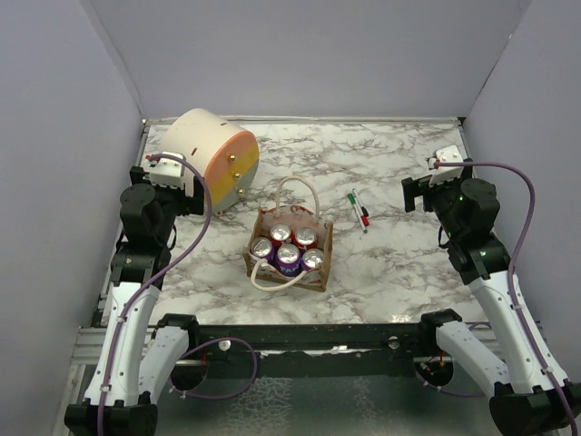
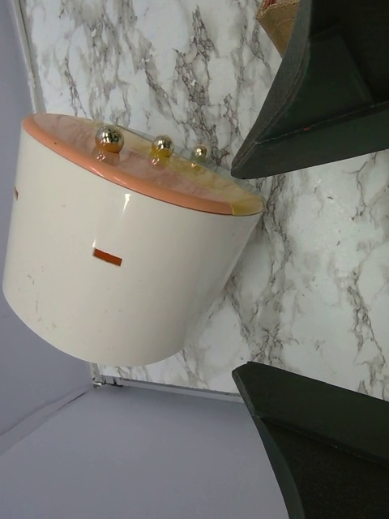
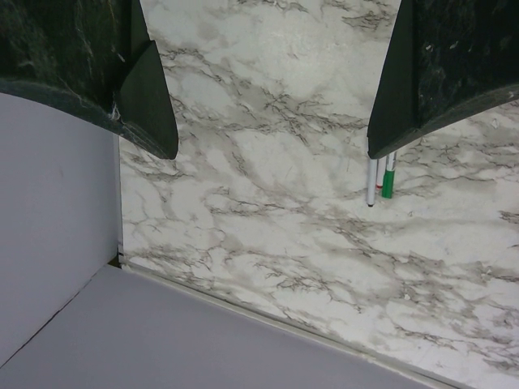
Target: Place the beverage into the canvas bag
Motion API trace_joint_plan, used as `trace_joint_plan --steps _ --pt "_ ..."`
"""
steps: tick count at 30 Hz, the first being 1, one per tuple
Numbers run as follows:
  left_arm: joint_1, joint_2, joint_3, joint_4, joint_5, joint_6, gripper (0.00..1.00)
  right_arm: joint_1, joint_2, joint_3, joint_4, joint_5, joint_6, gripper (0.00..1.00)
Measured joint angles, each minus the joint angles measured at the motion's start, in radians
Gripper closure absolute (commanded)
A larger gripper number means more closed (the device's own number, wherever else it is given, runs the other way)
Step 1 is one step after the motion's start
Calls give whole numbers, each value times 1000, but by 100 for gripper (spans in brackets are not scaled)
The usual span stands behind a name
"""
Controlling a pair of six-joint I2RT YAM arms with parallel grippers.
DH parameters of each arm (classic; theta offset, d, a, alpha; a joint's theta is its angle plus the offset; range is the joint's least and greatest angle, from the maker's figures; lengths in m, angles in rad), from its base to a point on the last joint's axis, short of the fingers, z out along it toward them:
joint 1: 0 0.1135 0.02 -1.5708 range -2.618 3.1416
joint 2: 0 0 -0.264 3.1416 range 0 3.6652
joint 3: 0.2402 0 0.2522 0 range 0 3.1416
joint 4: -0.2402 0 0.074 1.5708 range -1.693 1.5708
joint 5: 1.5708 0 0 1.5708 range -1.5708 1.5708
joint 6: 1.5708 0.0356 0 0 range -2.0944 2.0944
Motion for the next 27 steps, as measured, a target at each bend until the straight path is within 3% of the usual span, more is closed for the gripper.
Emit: trace_joint_plan --steps 27 --pt "6 0 -16 5 1 0 1 -6 -11 0 0 -11 0 0"
